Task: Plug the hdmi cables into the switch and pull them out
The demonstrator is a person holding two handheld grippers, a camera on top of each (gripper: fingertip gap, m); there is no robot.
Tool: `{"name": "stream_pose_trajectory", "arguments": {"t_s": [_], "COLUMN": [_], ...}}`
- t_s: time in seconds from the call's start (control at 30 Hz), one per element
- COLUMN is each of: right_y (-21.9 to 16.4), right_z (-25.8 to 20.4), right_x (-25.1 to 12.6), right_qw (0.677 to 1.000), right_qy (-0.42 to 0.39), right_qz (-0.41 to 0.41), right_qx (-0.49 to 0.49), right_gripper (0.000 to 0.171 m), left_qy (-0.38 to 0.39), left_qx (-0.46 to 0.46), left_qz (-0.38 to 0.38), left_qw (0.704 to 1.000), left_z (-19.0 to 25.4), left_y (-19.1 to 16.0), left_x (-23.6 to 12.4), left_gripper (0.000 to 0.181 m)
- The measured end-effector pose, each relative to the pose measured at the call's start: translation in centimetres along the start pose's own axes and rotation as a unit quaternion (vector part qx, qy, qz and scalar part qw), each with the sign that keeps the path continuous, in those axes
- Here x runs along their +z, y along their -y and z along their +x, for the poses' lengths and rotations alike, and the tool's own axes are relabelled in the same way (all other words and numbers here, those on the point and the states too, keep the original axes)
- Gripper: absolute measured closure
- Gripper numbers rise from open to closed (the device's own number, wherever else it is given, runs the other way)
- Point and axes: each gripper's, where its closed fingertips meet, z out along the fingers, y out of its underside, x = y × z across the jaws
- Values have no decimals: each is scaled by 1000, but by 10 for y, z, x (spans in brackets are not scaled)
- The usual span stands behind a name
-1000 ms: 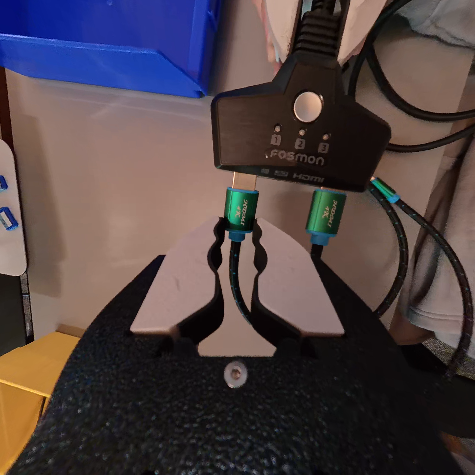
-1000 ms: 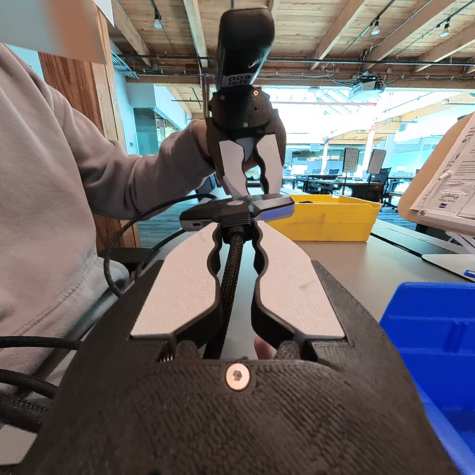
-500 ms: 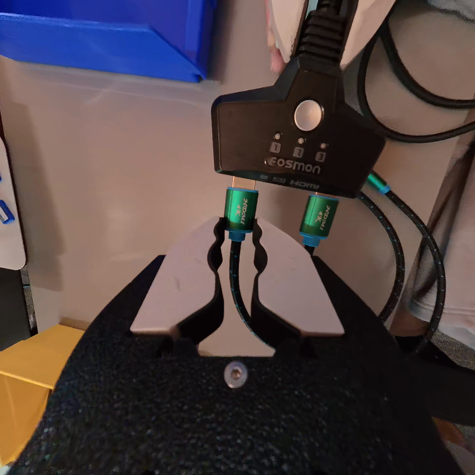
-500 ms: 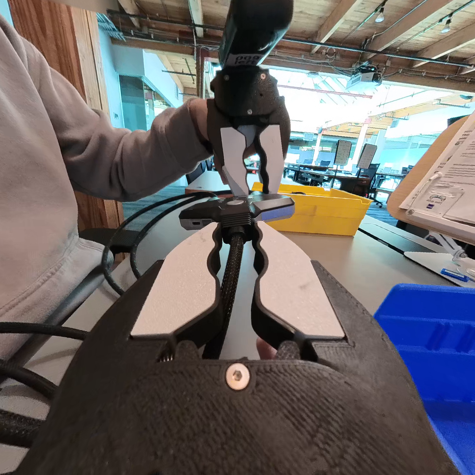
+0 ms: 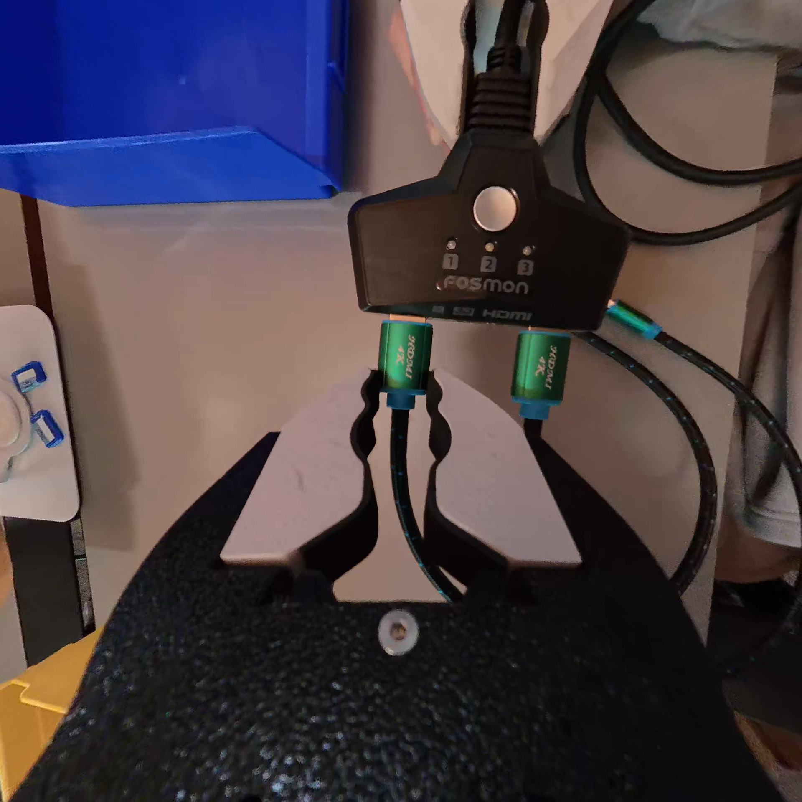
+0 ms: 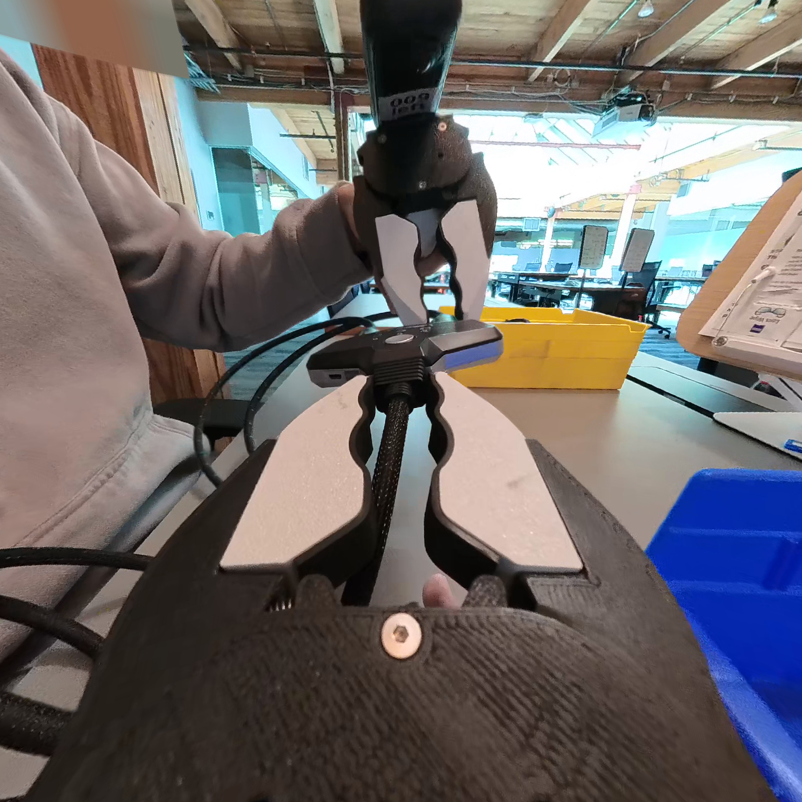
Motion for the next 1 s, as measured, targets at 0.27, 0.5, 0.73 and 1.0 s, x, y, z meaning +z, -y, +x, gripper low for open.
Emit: {"name": "stream_pose_trajectory", "arguments": {"t_s": [0.27,0.5,0.73,1.0], "right_y": [3,21,24,23], "right_z": [-1,-3,8,9], "right_x": [-1,-11,-17,-12], "right_qw": [1000,998,998,998], "right_qy": [5,13,-23,-22], "right_qz": [11,58,64,60], "right_qx": [1,-13,-18,-8], "right_gripper": [148,148,149,149], "left_qy": [-10,-9,10,-3], "left_qx": [-11,-6,-7,58], "left_qz": [37,202,301,188], "left_qw": [999,979,954,981], "left_z": [3,4,14,41], "left_y": [3,33,41,22], "left_x": [3,-16,-59,-24], "left_gripper": [161,161,154,161]}}
